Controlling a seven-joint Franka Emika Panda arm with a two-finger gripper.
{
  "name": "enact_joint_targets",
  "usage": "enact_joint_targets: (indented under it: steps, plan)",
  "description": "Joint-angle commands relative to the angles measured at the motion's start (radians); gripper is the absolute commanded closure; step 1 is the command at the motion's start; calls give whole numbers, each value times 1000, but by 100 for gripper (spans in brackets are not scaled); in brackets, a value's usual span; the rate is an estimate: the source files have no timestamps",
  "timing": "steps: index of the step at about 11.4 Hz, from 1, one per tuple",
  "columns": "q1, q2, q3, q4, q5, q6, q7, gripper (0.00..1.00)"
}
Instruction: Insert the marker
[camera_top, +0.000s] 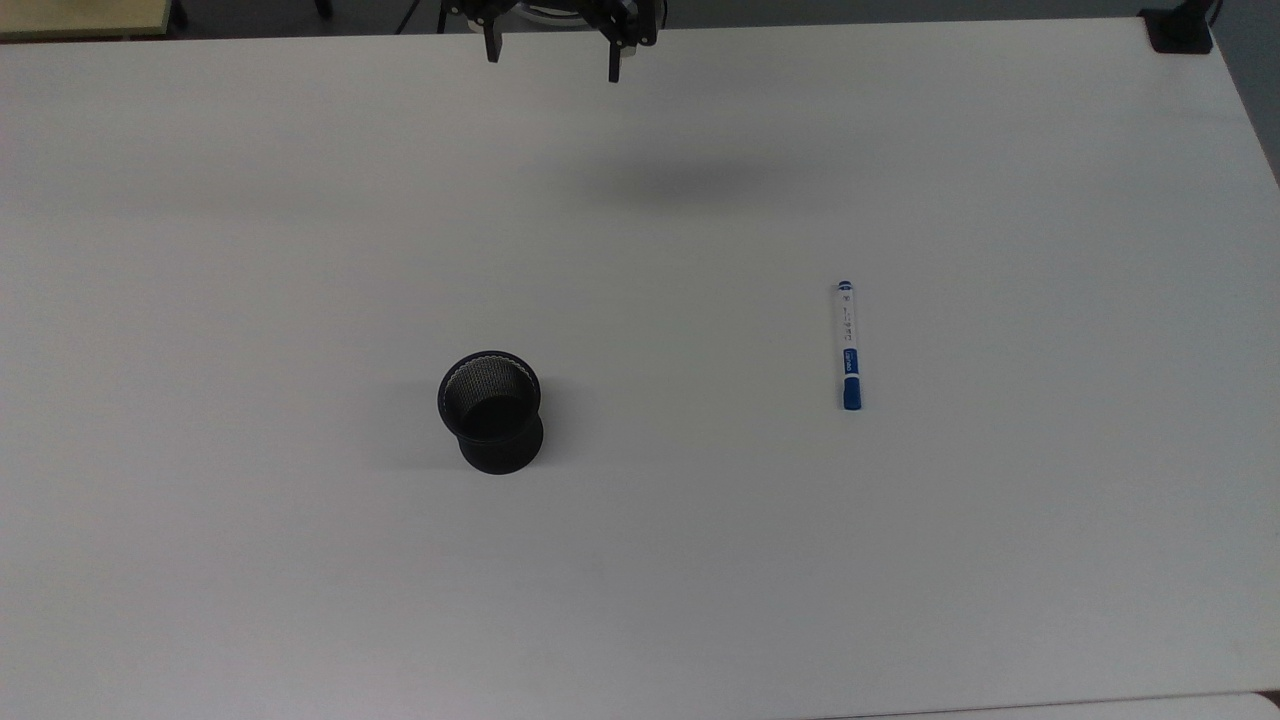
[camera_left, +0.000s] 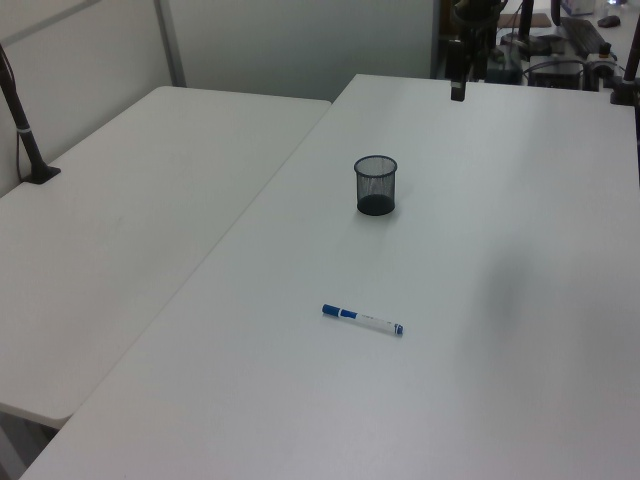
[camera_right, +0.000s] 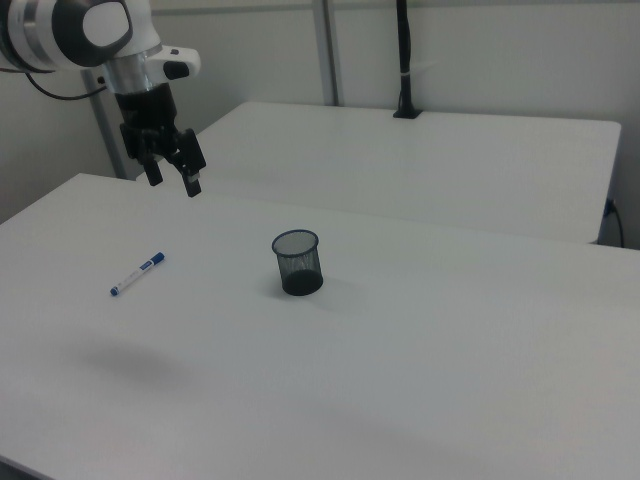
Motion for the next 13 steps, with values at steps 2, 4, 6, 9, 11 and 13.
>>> enact_joint_targets:
  steps: [2,4,6,9,11,13]
  plan:
    - [10,-9,-3,-14,19,-18,-29,0]
    - [10,-8,-3,-14,19,-12,-27,0]
    - [10,1,-2,-14,20,-5,-27,0]
    - [11,69,1,23,25,66,-30,0]
    - [48,150,8,86,52,89,-21,0]
    - [103,187,8,87,66,155,40,0]
